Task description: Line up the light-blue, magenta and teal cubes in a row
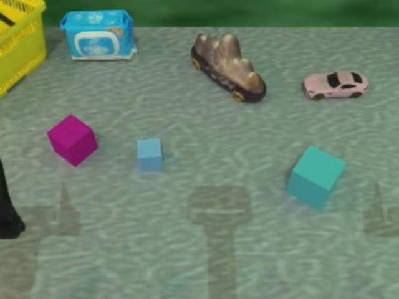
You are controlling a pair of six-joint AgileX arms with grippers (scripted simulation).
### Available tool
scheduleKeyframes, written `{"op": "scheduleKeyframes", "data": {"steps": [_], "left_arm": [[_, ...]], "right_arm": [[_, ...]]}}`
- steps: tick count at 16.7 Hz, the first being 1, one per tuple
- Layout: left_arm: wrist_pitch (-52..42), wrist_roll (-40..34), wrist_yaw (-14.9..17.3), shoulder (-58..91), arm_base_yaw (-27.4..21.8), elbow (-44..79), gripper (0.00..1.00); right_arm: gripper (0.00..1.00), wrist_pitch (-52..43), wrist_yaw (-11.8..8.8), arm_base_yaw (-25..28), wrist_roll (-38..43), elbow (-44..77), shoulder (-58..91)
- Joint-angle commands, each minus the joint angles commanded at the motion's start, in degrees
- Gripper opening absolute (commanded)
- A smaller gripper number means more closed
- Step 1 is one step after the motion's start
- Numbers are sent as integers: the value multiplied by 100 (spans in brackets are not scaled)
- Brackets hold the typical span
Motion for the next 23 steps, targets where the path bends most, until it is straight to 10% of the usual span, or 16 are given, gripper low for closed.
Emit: {"op": "scheduleKeyframes", "data": {"steps": [9, 23], "left_arm": [[-993, -487, -4, 1673, -368, 1611, 100], [-5674, -2389, 30, 10339, -1946, 8514, 100]], "right_arm": [[100, 0, 0, 0, 0, 0, 0], [100, 0, 0, 0, 0, 0, 0]]}}
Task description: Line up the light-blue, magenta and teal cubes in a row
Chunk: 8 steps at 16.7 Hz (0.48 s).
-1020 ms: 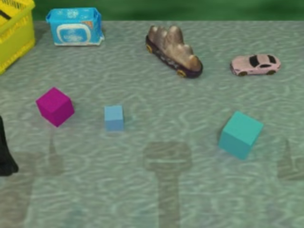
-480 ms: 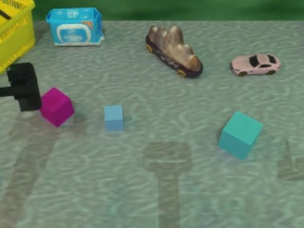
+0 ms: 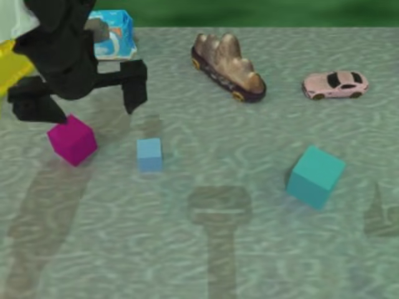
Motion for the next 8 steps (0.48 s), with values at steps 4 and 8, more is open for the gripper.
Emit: {"op": "scheduleKeyframes", "data": {"steps": [4, 8], "left_arm": [[-897, -416, -2, 1756, -326, 1554, 100], [-1326, -654, -7, 2617, -503, 2471, 100]], "right_arm": [[100, 0, 0, 0, 0, 0, 0], [100, 0, 0, 0, 0, 0, 0]]}}
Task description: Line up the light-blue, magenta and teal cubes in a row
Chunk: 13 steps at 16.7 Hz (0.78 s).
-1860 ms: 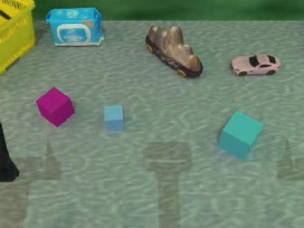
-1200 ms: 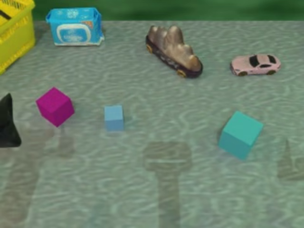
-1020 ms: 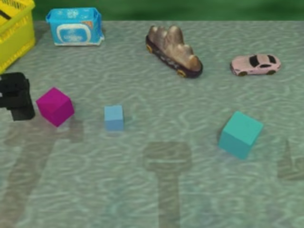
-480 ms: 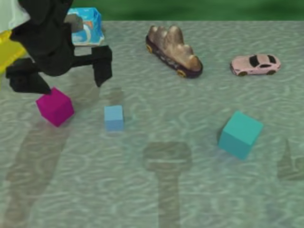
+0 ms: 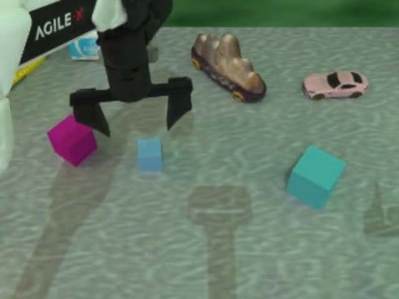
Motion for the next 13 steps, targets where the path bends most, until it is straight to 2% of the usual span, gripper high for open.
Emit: {"op": "scheduleKeyframes", "data": {"steps": [8, 13], "left_arm": [[58, -16, 0, 116, 1, 22, 100], [1161, -12, 3, 457, -8, -679, 100]], "right_arm": [[100, 0, 0, 0, 0, 0, 0], [100, 0, 0, 0, 0, 0, 0]]}}
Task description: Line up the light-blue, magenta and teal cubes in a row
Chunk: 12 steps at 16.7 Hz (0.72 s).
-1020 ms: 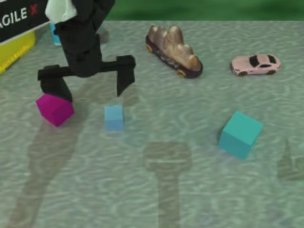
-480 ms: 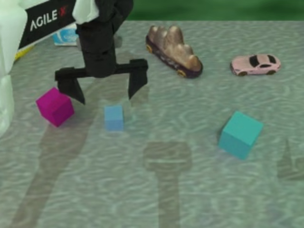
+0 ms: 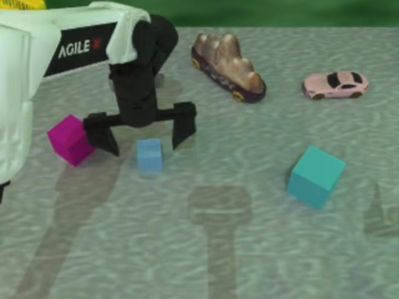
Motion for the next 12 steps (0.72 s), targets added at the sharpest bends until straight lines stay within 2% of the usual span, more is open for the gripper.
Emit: {"op": "scheduleKeyframes", "data": {"steps": [3, 7, 12], "left_arm": [[459, -4, 2, 177, -6, -327, 100], [490, -5, 2, 193, -7, -351, 100], [490, -5, 2, 193, -7, -351, 62]], "right_arm": [[100, 0, 0, 0, 0, 0, 0], [100, 0, 0, 0, 0, 0, 0], [100, 0, 0, 0, 0, 0, 0]]}}
